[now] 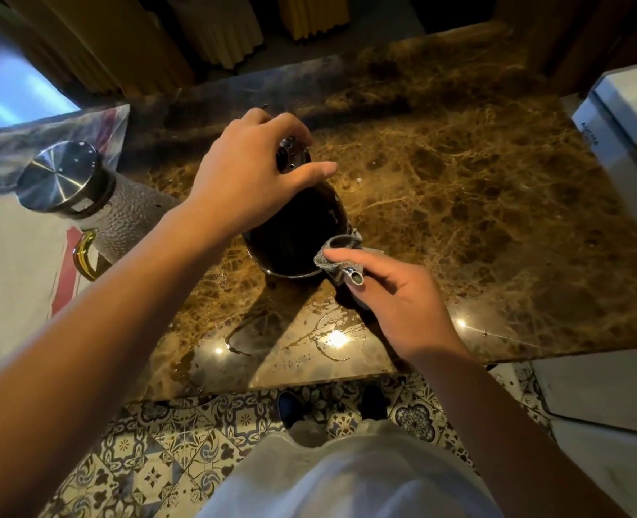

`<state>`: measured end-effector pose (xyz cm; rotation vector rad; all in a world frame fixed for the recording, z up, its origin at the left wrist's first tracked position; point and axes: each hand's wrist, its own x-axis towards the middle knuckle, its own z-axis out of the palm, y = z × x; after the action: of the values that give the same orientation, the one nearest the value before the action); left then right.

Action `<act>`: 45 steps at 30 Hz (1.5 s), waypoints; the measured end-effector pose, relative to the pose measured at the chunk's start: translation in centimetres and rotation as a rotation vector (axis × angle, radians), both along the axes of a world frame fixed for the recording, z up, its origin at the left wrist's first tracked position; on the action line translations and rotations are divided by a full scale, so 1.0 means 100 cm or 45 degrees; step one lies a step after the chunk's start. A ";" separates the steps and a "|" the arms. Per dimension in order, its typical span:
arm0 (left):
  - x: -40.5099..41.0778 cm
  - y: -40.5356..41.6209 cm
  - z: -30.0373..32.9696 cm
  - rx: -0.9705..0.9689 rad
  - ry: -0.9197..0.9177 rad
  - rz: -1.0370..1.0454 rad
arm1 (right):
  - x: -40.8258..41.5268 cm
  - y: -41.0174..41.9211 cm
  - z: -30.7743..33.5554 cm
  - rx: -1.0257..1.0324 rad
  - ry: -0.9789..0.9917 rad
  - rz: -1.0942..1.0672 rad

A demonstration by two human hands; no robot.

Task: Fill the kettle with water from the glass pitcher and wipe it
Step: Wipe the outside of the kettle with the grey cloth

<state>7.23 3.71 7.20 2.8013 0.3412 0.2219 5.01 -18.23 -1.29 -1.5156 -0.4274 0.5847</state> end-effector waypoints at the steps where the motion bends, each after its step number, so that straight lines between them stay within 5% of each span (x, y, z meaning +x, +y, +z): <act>1: 0.000 0.001 0.000 -0.006 -0.004 -0.008 | -0.002 0.000 0.000 -0.024 -0.025 0.026; 13: -0.011 0.004 -0.012 0.014 -0.123 -0.049 | -0.013 0.013 0.000 -0.084 -0.259 0.207; 20: -0.021 0.018 -0.016 -0.226 -0.201 -0.212 | 0.011 0.004 0.009 0.171 0.208 -0.222; 23: -0.022 0.017 -0.018 -0.298 -0.263 -0.215 | 0.030 0.003 0.013 0.213 0.095 -0.533; 25: -0.022 0.015 -0.018 -0.284 -0.280 -0.216 | 0.042 0.012 0.016 0.232 0.047 -0.564; 30: -0.022 0.015 -0.022 -0.354 -0.324 -0.140 | 0.057 0.040 0.019 0.502 0.459 -0.502; 37: -0.022 0.015 -0.025 -0.363 -0.326 -0.086 | 0.043 0.072 -0.011 0.194 -0.087 -0.561; 45: -0.021 0.015 -0.025 -0.348 -0.342 -0.082 | 0.045 0.088 -0.032 0.137 0.032 -0.626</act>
<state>5.16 5.22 4.70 2.4696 0.1999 0.4910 9.53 -9.45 -4.49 -1.4389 -0.0563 0.1898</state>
